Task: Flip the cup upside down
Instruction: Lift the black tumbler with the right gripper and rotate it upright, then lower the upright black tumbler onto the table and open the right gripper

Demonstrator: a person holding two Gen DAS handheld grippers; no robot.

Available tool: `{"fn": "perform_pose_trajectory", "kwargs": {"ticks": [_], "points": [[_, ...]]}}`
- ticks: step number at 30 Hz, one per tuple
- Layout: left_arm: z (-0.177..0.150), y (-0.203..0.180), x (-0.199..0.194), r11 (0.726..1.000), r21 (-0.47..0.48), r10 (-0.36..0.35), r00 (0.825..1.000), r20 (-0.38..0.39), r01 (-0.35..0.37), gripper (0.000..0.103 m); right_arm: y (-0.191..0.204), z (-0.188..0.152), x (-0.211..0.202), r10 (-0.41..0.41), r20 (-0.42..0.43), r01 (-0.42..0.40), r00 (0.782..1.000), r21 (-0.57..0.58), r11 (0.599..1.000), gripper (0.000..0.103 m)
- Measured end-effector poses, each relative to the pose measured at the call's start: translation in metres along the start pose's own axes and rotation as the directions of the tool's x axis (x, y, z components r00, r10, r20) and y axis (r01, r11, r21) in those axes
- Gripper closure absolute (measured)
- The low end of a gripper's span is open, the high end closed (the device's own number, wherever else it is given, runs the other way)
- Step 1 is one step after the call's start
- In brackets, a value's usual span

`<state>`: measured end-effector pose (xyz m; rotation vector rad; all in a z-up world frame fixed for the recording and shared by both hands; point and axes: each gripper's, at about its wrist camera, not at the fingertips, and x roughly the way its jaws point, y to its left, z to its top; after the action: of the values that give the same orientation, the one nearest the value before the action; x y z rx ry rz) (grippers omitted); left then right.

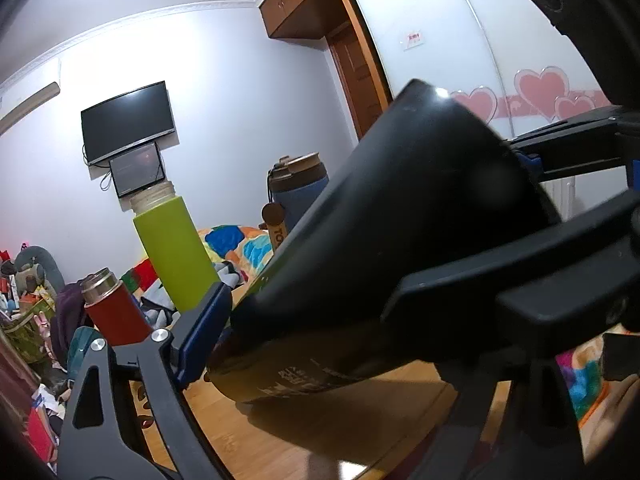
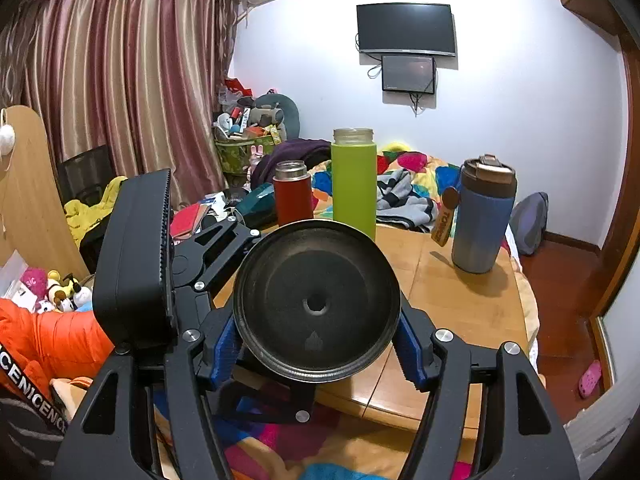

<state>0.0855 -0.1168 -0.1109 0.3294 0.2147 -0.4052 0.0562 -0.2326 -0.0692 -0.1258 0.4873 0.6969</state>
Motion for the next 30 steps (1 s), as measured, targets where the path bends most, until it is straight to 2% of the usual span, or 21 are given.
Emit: {"fn": "perform_pose_trajectory", "kwargs": {"ticks": [3, 5, 7, 9, 14, 20, 30], "points": [[0.002, 0.001, -0.001, 1.0, 0.005, 0.014, 1.0, 0.006, -0.014, 0.018, 0.002, 0.002, -0.003, 0.007, 0.007, -0.007, 1.0, -0.001, 1.0, 0.04], [0.003, 0.002, -0.002, 1.0, 0.003, 0.03, 1.0, 0.003, -0.03, 0.02, 0.002, 0.003, -0.008, 0.009, 0.018, -0.009, 1.0, 0.009, 1.0, 0.036], [0.004, 0.007, -0.002, 0.999, -0.015, 0.039, 0.999, 0.001, -0.039, 0.021, 0.001, 0.005, -0.015, -0.003, 0.04, 0.003, 0.999, 0.014, 1.0, 0.024], [0.005, 0.011, -0.005, 0.998, -0.032, 0.053, 0.999, 0.005, -0.053, 0.024, 0.002, 0.006, -0.021, -0.023, 0.064, 0.022, 0.998, 0.013, 1.0, 0.022], [0.006, 0.024, -0.016, 0.993, -0.083, 0.088, 0.996, 0.007, -0.088, 0.031, -0.007, 0.009, -0.027, -0.101, 0.097, 0.098, 0.99, 0.043, 0.994, 0.021], [0.012, 0.047, -0.02, 0.981, -0.147, 0.126, 0.992, -0.004, -0.125, 0.037, -0.027, 0.005, -0.019, -0.147, 0.075, 0.136, 0.986, 0.139, 0.981, 0.021], [0.021, 0.084, -0.013, 0.959, -0.269, 0.067, 0.995, -0.071, -0.084, 0.039, -0.033, 0.009, -0.006, -0.183, 0.095, 0.163, 0.979, 0.183, 0.969, 0.021]]}}
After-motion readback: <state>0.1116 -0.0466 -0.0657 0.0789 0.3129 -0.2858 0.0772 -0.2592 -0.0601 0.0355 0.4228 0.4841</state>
